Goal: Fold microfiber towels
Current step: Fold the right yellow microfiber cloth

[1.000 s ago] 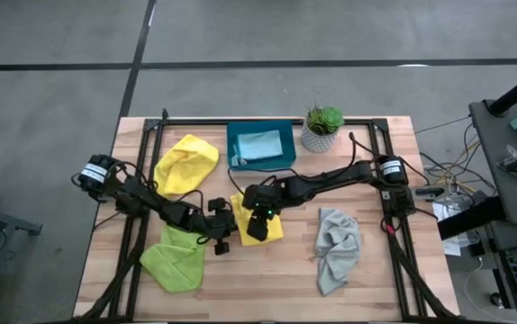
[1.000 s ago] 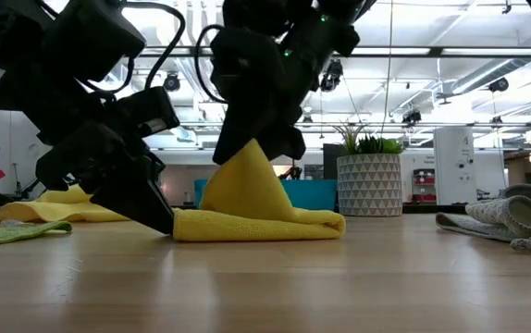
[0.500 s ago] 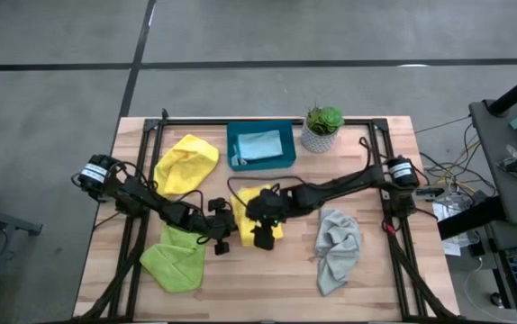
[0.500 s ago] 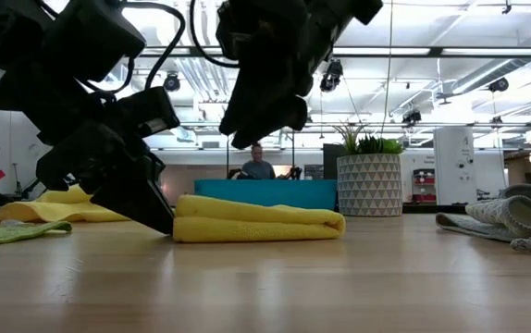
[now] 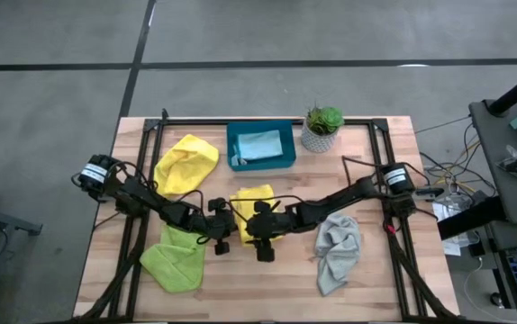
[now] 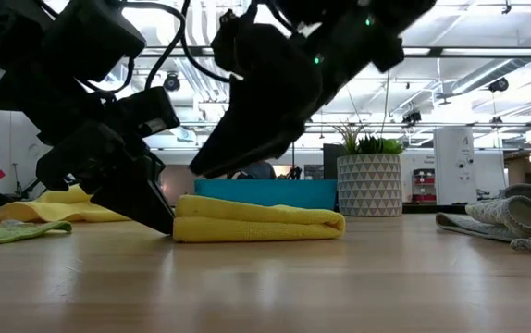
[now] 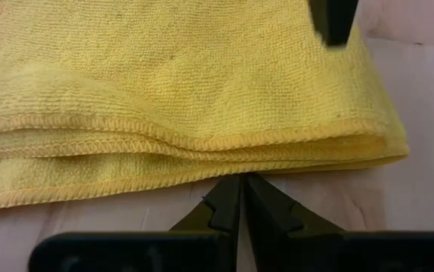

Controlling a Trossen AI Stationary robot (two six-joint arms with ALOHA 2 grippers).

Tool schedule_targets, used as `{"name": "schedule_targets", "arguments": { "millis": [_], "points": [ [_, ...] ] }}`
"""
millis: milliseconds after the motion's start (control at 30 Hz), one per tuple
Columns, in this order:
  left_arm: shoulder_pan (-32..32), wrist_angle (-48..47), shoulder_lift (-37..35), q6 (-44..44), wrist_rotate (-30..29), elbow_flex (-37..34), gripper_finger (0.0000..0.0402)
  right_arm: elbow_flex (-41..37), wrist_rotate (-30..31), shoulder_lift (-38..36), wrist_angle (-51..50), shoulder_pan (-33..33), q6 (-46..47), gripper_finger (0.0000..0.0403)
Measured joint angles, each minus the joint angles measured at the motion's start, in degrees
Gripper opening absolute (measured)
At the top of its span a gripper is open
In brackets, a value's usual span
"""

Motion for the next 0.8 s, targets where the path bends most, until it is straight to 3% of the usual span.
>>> {"name": "schedule_targets", "arguments": {
  "millis": [267,633,800],
  "points": [
    [0.0,0.0,0.0,0.0,0.0,0.0,0.0006,-0.2,3.4,4.1,3.3,0.0,-4.9,0.0174],
    [0.0,0.0,0.0,0.0,0.0,0.0,0.0006,0.6,3.5,4.5,3.2,0.2,-4.5,0.0044],
    [0.0,0.0,0.0,0.0,0.0,0.0,0.0006,1.0,3.0,3.0,2.5,0.4,-4.7,0.0011]
  ]
}}
